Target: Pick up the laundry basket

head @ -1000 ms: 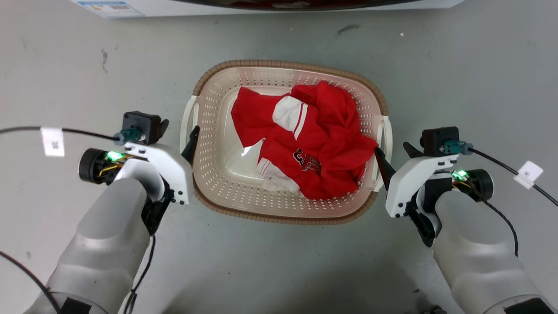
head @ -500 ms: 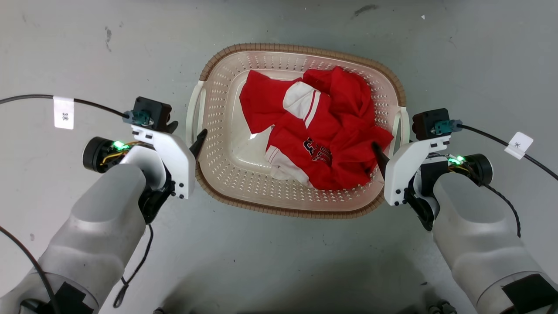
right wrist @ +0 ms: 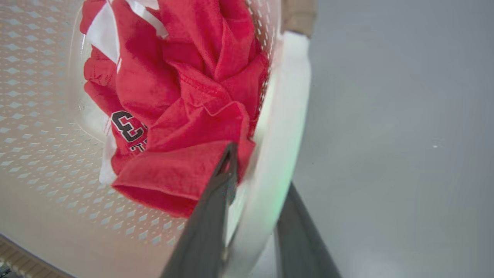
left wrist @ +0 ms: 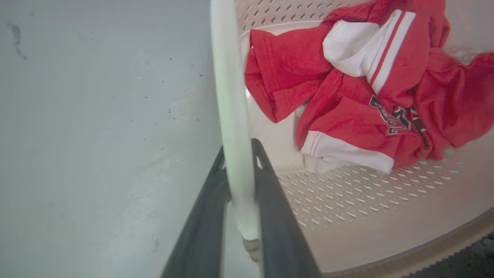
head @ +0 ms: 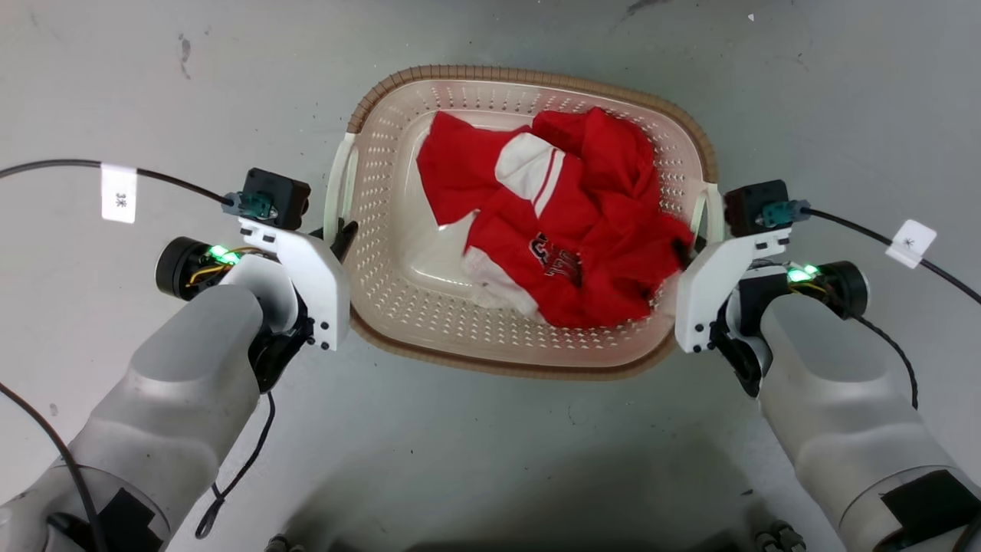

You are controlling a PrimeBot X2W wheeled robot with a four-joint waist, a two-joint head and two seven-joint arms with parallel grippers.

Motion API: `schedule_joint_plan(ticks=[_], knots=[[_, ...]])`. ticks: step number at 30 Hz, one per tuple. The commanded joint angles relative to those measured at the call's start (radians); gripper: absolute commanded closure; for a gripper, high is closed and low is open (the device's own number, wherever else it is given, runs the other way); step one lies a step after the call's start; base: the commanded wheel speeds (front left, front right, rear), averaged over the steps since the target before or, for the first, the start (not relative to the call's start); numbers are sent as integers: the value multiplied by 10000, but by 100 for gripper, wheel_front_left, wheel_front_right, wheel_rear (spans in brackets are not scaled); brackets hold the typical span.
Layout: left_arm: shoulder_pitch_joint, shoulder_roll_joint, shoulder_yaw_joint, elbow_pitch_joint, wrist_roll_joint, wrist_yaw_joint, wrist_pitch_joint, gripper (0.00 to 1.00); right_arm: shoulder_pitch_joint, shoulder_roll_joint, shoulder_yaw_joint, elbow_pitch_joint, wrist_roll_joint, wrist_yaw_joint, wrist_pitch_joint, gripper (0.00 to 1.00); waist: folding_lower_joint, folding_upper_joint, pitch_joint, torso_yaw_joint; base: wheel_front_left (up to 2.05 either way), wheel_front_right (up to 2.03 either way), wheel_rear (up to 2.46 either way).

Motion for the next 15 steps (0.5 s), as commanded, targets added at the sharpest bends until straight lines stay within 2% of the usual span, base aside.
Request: schedule_joint_plan(ticks=[1, 9, 15], knots=[[-136, 97, -136, 25, -106, 8, -42, 100, -195, -8, 22, 34, 15, 0, -54, 100, -1, 0, 16, 11, 0, 0, 0], [-143, 164, -854, -115, -869, 11, -14, 100, -336, -8, -10, 208, -100, 11, -147, 100, -1, 0, -110, 88, 0, 0, 0], [134, 271, -1663, -287, -1364, 11, 320, 100, -380, -1, 45, 335, -833, 11, 504, 100, -1, 0, -722, 139, 0, 0, 0]])
